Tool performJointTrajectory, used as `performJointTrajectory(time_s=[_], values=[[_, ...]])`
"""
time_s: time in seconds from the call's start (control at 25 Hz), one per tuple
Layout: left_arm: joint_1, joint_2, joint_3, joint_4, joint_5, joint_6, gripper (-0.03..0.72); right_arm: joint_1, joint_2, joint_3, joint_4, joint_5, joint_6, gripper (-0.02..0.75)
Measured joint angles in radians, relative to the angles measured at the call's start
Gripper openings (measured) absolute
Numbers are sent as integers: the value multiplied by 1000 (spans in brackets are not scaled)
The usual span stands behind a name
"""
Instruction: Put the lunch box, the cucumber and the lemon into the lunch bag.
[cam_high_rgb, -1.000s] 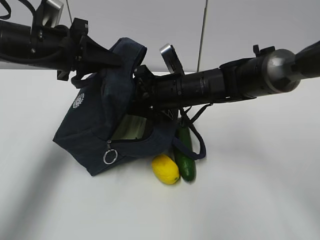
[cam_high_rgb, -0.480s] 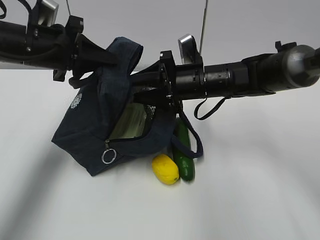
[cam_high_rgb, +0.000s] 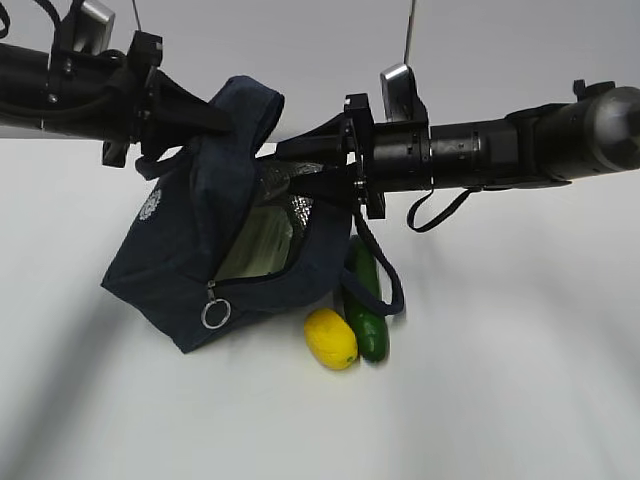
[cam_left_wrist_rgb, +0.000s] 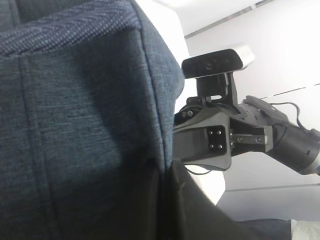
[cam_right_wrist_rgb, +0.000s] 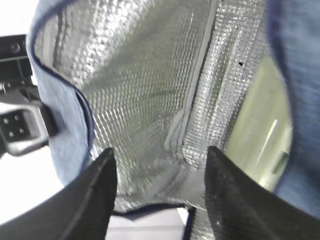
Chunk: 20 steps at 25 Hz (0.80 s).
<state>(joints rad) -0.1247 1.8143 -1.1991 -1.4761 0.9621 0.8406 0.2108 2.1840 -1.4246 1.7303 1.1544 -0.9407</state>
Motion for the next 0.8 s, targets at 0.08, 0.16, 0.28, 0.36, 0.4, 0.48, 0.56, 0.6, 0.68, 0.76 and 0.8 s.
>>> performJointTrajectory(time_s=[0.08, 0.16, 0.28, 0.36, 0.4, 0.48, 0.56, 0.6, 0.68, 0.76, 0.8], values=[[18, 0, 0, 1, 13, -6, -6, -5, 0, 0, -9, 2, 0, 422], [36, 0, 0, 2, 24, -16, -6, -12, 0, 0, -30, 2, 0, 422], [64, 0, 0, 10, 48, -23, -6, -23, 0, 0, -59, 4, 0, 421], [78, 0, 0, 26, 64, -31, -6, -28, 0, 0, -81, 4, 0, 421], [83, 0, 0, 36, 71, -41, -6, -30, 0, 0, -89, 4, 0, 421], [90, 0, 0, 56, 79, -47, -6, -35, 0, 0, -108, 4, 0, 421], [99, 0, 0, 71, 89, -53, -6, -37, -4, 0, -133, 4, 0, 422], [104, 0, 0, 77, 95, -56, -6, -37, -7, 0, -154, 4, 0, 422], [116, 0, 0, 91, 99, -62, -6, -37, -23, 0, -193, 4, 0, 422], [133, 0, -2, 109, 101, -73, -6, -37, -46, 0, -227, 7, 0, 422], [144, 0, -2, 114, 103, -79, -6, -37, -60, 0, -246, 9, 0, 422]])
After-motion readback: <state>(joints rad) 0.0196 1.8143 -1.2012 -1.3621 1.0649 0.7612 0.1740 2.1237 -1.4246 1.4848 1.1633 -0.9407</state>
